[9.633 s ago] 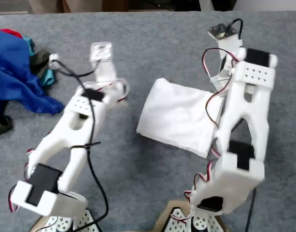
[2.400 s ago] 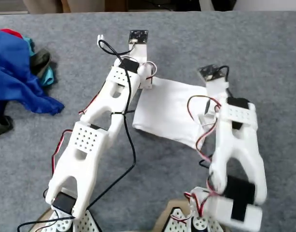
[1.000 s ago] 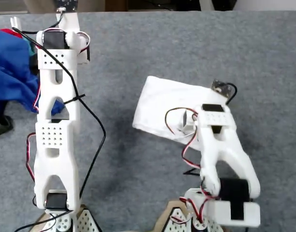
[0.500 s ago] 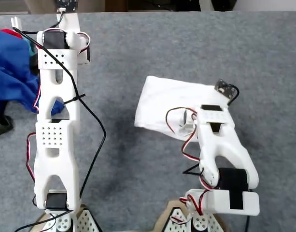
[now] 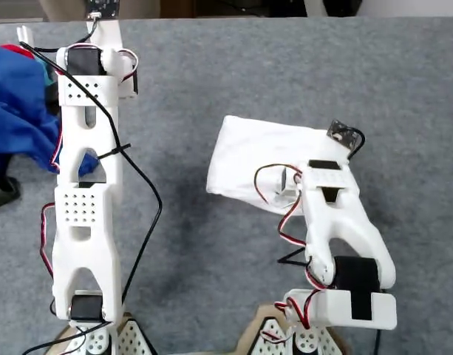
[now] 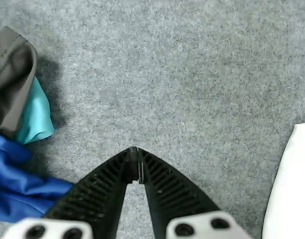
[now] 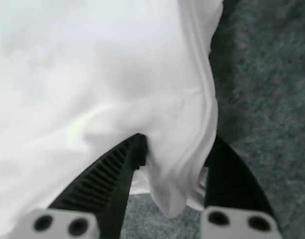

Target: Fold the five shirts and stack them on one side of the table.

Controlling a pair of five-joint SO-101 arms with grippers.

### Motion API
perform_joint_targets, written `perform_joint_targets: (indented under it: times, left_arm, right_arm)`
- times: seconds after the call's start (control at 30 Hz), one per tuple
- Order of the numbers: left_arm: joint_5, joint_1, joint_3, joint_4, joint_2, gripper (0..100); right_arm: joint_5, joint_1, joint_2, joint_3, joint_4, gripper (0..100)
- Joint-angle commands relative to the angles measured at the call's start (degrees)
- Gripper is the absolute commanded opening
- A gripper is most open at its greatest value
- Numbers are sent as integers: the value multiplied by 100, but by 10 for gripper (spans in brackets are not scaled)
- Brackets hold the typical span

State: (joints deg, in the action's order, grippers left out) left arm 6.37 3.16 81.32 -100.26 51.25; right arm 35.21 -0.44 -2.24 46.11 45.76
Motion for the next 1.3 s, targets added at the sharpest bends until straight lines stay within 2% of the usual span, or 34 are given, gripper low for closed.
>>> perform_joint_targets:
  times: [0.0, 0.2, 0.5, 0.67, 0.8, 0.93, 1.0, 1.27]
  left_arm:
    - [44, 0, 0, -70, -374, 19]
    - [44, 0, 0, -70, -374, 19]
    - [44, 0, 0, -62, -374, 19]
    - [44, 44, 0, -62, -374, 19]
    - [44, 114, 0, -62, -374, 19]
    - [44, 220, 0, -62, -374, 19]
    - [44, 264, 0, -62, -374, 19]
    - [53, 343, 0, -62, -365, 19]
  right_arm:
    - [-290, -57, -277, -136, 158, 159]
    - [-343, -66, -848, -119, 220, 160]
    - [-352, -57, -119, -127, -185, 153]
    - [-360, -57, -13, -127, -246, 2]
    - [-475, 31, -22, -127, -141, 3]
    - [-536, 523, -259, -391, 457, 4]
    - [-818, 884, -567, -558, 756, 4]
    - [-2321, 3108, -1429, -629, 949, 4]
